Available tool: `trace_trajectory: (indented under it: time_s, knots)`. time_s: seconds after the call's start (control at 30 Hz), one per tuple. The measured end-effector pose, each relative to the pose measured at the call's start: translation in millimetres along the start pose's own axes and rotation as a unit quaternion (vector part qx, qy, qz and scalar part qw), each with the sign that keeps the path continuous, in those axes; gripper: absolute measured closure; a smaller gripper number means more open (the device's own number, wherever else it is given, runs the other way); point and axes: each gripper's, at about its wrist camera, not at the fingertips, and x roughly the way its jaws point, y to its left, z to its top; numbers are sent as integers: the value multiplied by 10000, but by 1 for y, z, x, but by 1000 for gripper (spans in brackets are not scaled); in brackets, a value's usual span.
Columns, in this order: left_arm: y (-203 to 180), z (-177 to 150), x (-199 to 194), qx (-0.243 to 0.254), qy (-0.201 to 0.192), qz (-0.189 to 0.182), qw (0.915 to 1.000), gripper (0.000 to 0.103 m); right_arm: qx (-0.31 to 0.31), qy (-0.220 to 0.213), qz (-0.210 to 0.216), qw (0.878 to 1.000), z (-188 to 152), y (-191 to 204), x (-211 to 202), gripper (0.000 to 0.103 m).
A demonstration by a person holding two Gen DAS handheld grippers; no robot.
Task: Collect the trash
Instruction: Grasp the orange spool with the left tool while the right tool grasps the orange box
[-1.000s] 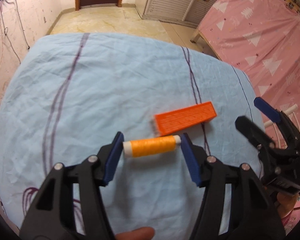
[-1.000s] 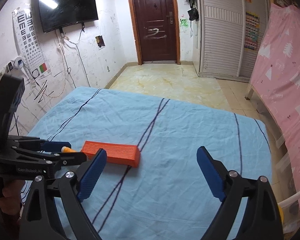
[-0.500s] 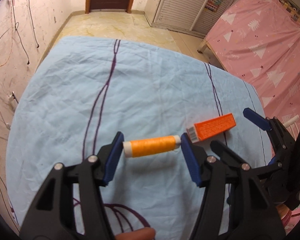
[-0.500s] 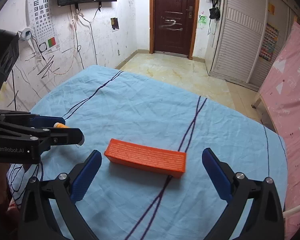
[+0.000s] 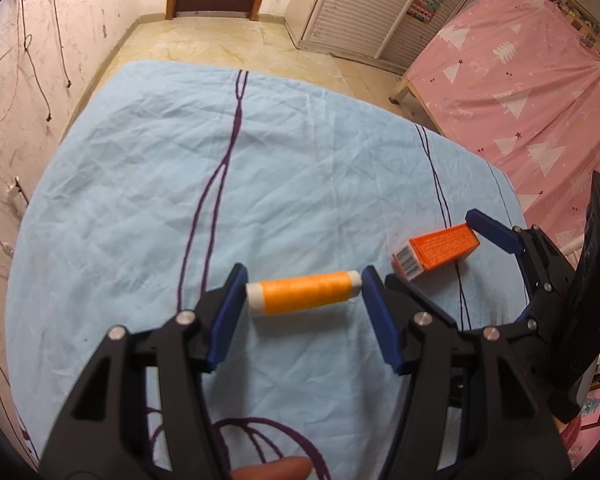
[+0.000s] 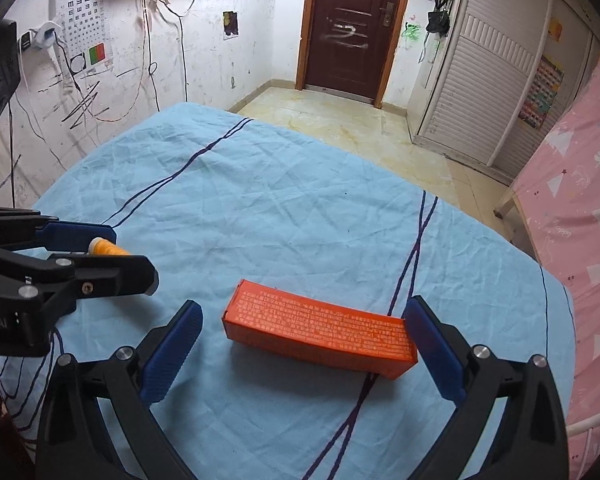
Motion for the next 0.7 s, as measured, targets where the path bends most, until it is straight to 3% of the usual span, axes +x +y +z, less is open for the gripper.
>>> trace_trajectory:
  time_s: [0.17,0.47,0.7]
  knots:
    - [0,0,1,-7,14,-9,10000,46,333,-202,-45,9992,3,-13,-7,9]
    - [-5,-2,1,40,38,14,10000,46,257,76,30,9996,-2,-9,7,9]
    - [-11,-3,2,47,39,78,10000,46,514,31,219,9984,-5,-19,6,9]
